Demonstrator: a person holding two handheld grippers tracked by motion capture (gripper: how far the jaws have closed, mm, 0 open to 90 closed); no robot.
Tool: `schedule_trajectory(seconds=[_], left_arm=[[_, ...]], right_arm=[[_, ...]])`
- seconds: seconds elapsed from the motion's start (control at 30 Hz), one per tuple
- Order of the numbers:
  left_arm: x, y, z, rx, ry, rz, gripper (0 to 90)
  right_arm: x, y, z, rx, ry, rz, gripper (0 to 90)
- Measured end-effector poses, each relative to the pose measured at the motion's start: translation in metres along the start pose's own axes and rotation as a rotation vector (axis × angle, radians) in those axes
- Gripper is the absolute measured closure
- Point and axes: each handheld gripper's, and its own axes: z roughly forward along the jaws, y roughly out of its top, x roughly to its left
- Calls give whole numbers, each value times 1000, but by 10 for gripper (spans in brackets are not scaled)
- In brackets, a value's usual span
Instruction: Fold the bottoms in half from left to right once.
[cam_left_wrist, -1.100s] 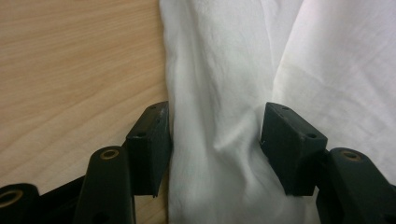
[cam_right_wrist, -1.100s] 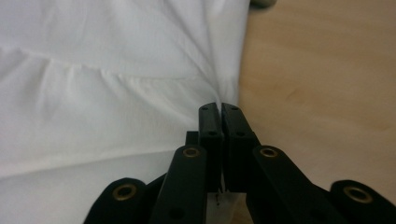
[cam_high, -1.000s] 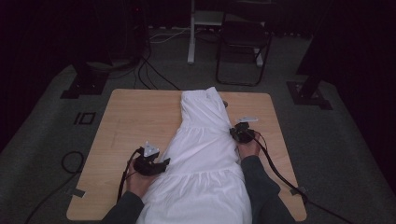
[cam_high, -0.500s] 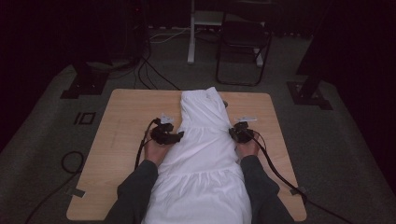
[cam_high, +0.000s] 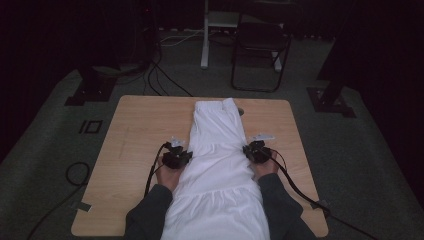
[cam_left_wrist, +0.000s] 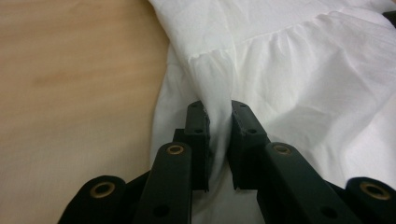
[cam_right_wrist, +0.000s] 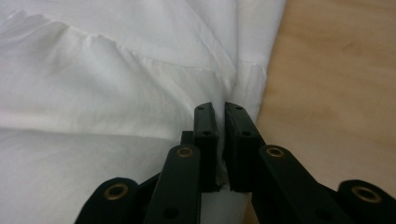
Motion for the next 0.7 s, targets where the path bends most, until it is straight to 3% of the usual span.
schedule_trajectory(seconds=[0.23, 0.4, 0.47, 0.57, 0.7], left_arm=[[-17, -35, -30, -21, -12, 0, 779], [-22, -40, -35, -22, 8, 47, 703], [-23, -39, -33, -22, 7, 51, 684], [-25, -37, -32, -15, 12, 73, 655], [-26, -36, -31, -14, 14, 81, 622]], right_arm=[[19, -32, -34, 17, 73, -24, 831], [21, -36, -47, 40, 103, -29, 739], [15, -24, -53, -25, 126, -22, 601], [9, 2, -51, -94, 125, -21, 541], [5, 39, -26, -96, 135, -24, 509]])
